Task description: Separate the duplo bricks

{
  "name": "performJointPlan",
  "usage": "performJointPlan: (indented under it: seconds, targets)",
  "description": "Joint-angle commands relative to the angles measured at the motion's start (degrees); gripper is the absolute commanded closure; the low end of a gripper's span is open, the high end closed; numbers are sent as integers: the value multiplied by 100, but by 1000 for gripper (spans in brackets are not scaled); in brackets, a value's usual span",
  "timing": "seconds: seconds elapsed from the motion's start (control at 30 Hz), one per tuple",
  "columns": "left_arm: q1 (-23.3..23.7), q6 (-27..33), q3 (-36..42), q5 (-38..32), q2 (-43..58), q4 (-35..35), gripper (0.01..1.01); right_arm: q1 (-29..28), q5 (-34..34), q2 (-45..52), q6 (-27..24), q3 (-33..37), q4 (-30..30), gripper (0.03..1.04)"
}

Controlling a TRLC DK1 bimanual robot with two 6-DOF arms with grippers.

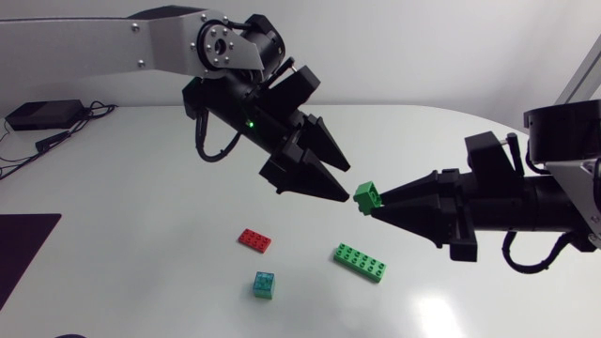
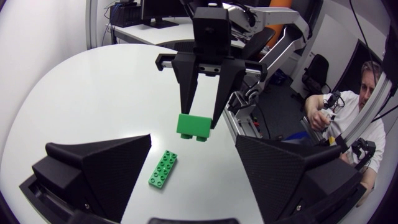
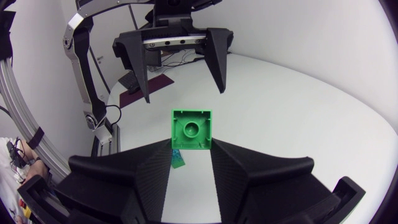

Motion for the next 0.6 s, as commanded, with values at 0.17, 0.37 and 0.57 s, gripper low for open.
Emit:
performJointPlan:
  seconds: [0.17,0.37,0.57]
  targets:
    - [19,-99,-8,337,255,-144,105,144,-28,179,651,175,521,821]
    - [10,-107,107,583,413,-179,169,197,-107,284,765,245,617,821]
    - [10,-107,256,741,554,-205,279,276,-169,311,862,307,679,821]
